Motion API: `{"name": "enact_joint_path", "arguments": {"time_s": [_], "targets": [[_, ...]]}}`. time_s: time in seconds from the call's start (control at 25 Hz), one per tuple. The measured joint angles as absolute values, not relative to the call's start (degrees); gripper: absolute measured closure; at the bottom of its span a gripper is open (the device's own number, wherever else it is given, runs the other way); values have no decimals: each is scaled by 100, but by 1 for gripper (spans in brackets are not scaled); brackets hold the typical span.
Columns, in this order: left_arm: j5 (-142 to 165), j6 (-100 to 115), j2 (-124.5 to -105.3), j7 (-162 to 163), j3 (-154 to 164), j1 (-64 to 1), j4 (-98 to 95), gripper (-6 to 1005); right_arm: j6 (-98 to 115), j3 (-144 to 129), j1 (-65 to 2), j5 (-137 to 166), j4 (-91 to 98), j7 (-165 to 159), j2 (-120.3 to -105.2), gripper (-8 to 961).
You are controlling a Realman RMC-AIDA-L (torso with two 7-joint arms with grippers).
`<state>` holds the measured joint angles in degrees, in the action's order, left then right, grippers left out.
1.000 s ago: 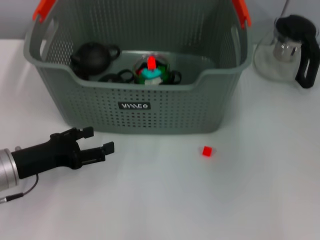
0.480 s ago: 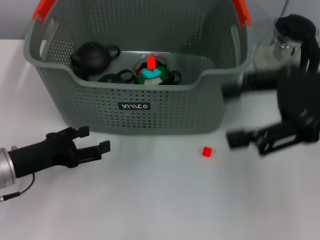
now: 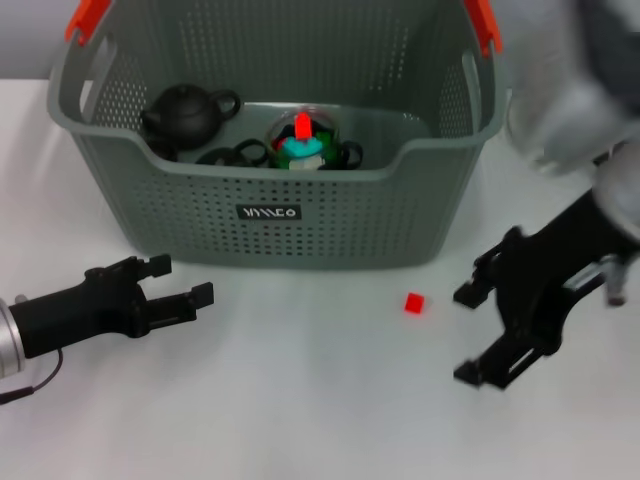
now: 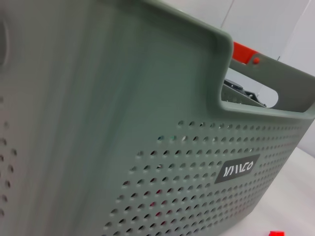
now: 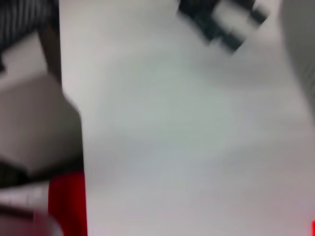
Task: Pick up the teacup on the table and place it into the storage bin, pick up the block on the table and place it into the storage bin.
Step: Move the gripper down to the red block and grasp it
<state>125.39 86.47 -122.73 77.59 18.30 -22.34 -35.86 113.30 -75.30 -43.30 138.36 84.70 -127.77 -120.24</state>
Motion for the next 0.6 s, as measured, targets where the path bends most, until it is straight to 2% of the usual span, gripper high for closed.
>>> {"name": "enact_joint_path", "arguments": {"time_s": [0.28, 0.6], "targets": [[12539, 8524, -12284, 7759, 1829, -2232, -3553, 77, 10597, -8205, -4979, 14250, 7215, -13127, -12027, 100], [12542, 8490, -12287, 7762, 1827, -2213, -3542, 77, 9550, -9117, -5148, 14490, 6484, -13196, -12042, 100]]}}
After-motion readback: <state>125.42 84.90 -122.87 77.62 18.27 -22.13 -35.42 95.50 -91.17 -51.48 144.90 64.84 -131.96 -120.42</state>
